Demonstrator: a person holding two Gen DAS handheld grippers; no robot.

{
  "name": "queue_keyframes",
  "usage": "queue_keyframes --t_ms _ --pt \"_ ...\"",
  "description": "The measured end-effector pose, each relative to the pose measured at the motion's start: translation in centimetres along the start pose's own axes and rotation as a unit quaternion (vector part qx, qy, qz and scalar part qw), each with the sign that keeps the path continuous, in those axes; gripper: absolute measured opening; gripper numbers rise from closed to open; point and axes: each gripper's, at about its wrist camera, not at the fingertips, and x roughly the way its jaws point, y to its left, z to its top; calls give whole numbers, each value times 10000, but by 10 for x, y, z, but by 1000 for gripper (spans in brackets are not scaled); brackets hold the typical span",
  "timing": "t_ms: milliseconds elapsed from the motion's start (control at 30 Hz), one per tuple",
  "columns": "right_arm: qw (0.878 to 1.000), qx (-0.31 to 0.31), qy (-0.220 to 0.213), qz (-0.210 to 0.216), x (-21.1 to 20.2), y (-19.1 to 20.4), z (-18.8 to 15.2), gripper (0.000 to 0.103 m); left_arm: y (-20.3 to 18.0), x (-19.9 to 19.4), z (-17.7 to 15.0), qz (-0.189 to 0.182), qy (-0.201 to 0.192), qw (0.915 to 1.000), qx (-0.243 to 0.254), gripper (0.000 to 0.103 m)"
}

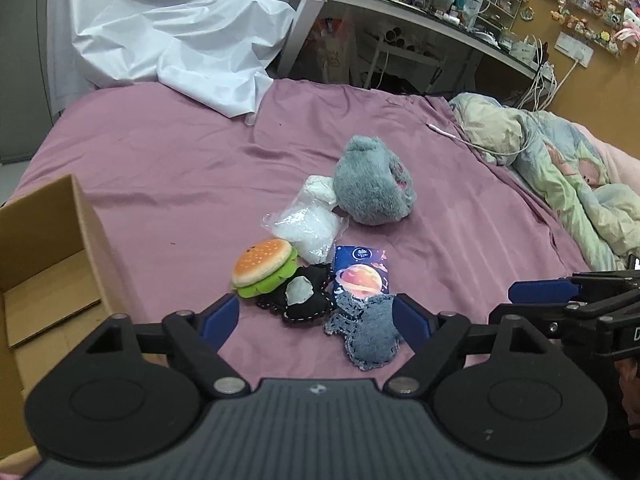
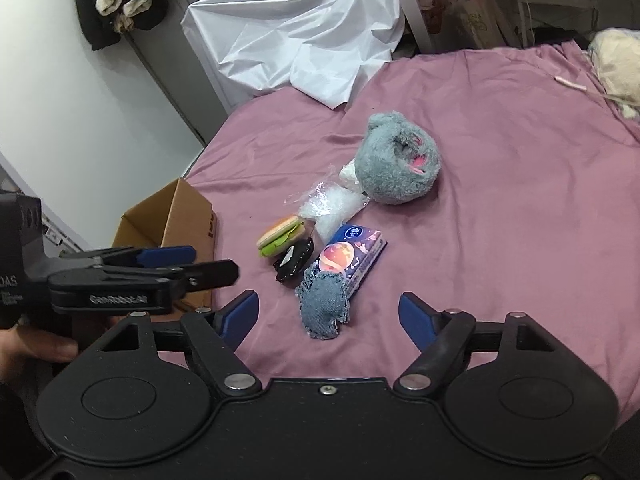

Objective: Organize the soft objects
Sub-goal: 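Grasp the black felt piece with the left tool while the right grasps the blue knitted piece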

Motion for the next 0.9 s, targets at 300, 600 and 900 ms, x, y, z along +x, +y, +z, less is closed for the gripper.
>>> queue_keyframes --t_ms 300,600,900 --pt "9999 109 -2 -19 19 -1 -8 77 -6 32 -7 150 53 9998 96 72" --pt "9994 206 -97 -245 37 -4 -9 78 -12 56 -16 321 49 9994 140 68" --pt "9986 506 86 -148 48 -15 -9 74 -10 73 -16 516 -75 9985 150 59"
